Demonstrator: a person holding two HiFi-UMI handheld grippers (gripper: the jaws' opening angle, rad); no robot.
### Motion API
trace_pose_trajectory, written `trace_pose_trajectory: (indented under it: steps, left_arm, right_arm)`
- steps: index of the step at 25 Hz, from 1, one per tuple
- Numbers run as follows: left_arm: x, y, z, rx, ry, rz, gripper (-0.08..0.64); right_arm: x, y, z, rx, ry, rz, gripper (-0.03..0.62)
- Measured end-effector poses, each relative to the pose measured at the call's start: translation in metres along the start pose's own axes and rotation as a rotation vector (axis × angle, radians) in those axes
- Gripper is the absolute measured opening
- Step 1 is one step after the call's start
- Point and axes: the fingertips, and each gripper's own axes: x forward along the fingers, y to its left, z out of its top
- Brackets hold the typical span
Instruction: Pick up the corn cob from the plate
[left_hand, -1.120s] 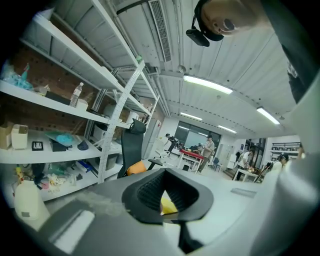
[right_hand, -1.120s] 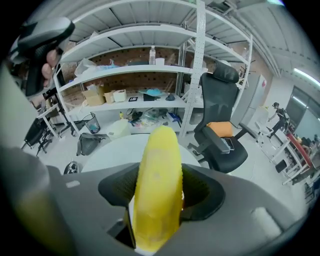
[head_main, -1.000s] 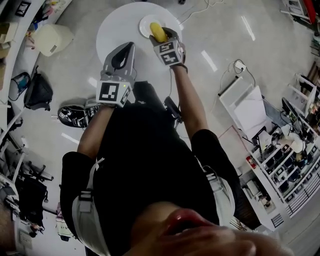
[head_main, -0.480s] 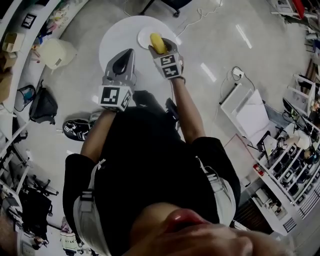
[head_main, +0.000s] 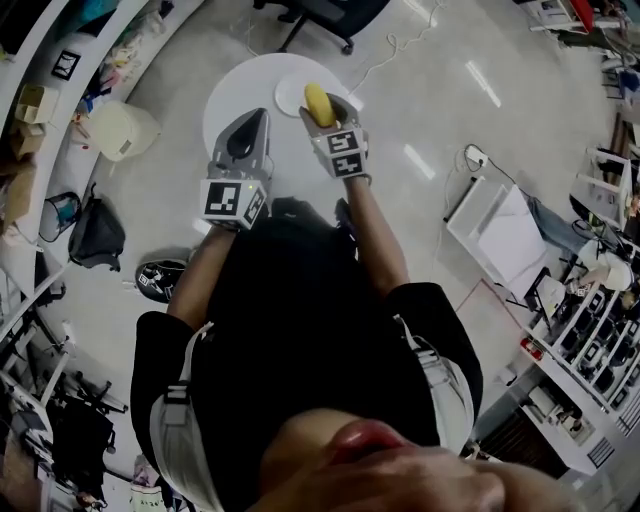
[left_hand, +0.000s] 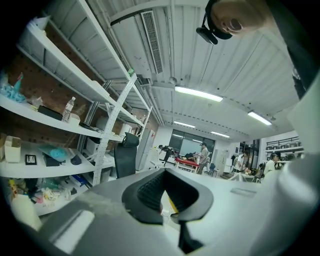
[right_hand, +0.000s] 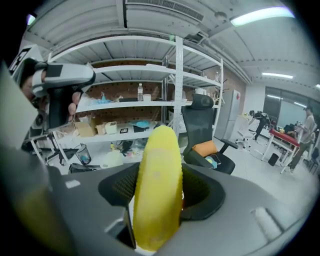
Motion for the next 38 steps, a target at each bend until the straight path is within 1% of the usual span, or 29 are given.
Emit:
trace_pose_trajectory:
  steps: [17, 26, 31, 34, 38]
  left_arm:
    - [0.006, -0.006, 0.019, 0.016, -0.032, -0.021, 0.006]
    - [0.009, -0.003, 0.022, 0.013, -0.039, -0.022, 0.006]
    - [0.011, -0.001, 0.020, 0.006, -0.036, -0.020, 0.006]
    - [0.013, 0.000, 0.018, 0.001, -0.030, -0.018, 0.006]
    - [0.015, -0.001, 0.017, -0.001, -0.028, -0.022, 0.006]
  right_arm:
    - [-0.063, -0.005, 0.068, 0.102, -0.272, -0.045, 0.255]
    - [-0.104, 0.003, 0.105, 0.181, -0.428, -0.037, 0.255]
    - [-0.118, 0.000, 0.106, 0.184, -0.465, -0.064, 0.255]
    - [-0.122, 0.000, 0.107, 0.207, -0.474, -0.057, 0.255]
    - [-0.122, 0.000, 0.103, 0.214, -0.467, -0.050, 0.255]
